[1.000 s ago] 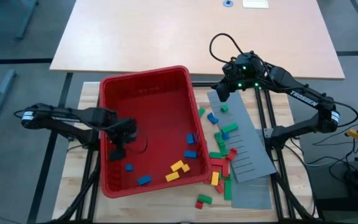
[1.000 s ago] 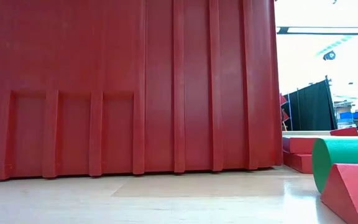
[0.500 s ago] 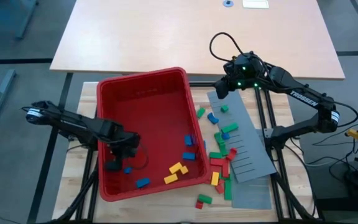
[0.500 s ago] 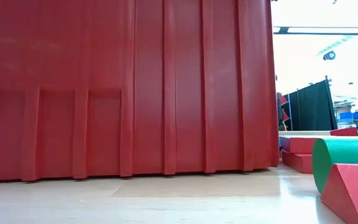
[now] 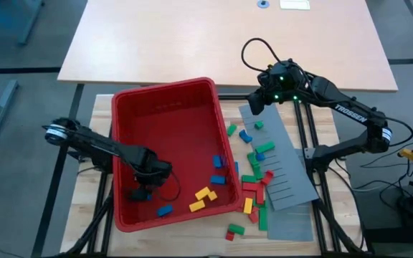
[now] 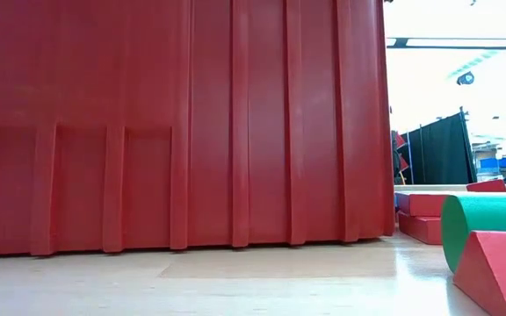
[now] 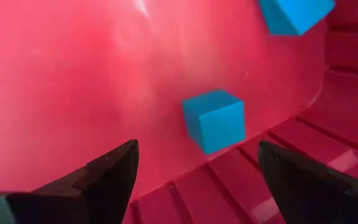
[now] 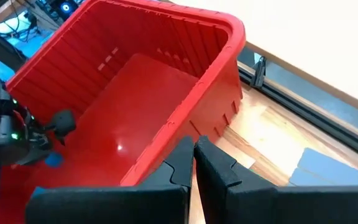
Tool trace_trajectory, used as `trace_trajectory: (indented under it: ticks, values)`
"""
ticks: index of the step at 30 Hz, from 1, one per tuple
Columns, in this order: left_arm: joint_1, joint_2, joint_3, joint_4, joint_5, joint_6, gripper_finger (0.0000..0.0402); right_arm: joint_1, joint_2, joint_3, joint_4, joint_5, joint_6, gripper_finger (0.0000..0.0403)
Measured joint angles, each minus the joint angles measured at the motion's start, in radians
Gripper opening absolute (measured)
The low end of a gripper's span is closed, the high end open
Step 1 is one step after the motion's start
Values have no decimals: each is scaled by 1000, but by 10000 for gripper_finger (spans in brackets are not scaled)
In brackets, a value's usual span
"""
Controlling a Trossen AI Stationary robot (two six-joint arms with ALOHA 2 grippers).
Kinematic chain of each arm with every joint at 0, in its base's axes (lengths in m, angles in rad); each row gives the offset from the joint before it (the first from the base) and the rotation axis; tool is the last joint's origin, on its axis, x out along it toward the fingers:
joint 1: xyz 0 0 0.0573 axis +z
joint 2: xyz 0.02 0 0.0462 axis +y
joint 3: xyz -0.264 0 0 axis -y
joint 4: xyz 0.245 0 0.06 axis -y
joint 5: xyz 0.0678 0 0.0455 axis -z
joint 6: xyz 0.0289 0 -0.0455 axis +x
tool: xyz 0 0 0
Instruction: Sort blocks
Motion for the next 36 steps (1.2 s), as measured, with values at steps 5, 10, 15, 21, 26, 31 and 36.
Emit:
trace_trajectory:
  ticks: [5,10,15,21,26,31,36]
  values:
    - [-9,93,6,0,85,-39,314,0,0,0,-18,-9,-57,0]
    - [-13,170,52,28,160,-143,314,-4,-1,0,-69,-29,-123,0]
    - [-17,240,75,133,149,-256,314,-5,-2,0,-84,-30,-166,0]
    - [-16,320,77,58,128,-280,313,-5,-3,0,-84,-34,-171,0]
    - [-17,312,71,4,119,-211,313,-5,-3,0,-82,-34,-135,0]
    - [-17,293,69,-28,75,-175,313,-5,-3,0,-73,-31,-98,0]
    - [-17,290,68,-77,-5,-139,312,-5,-3,0,-73,-26,-63,0]
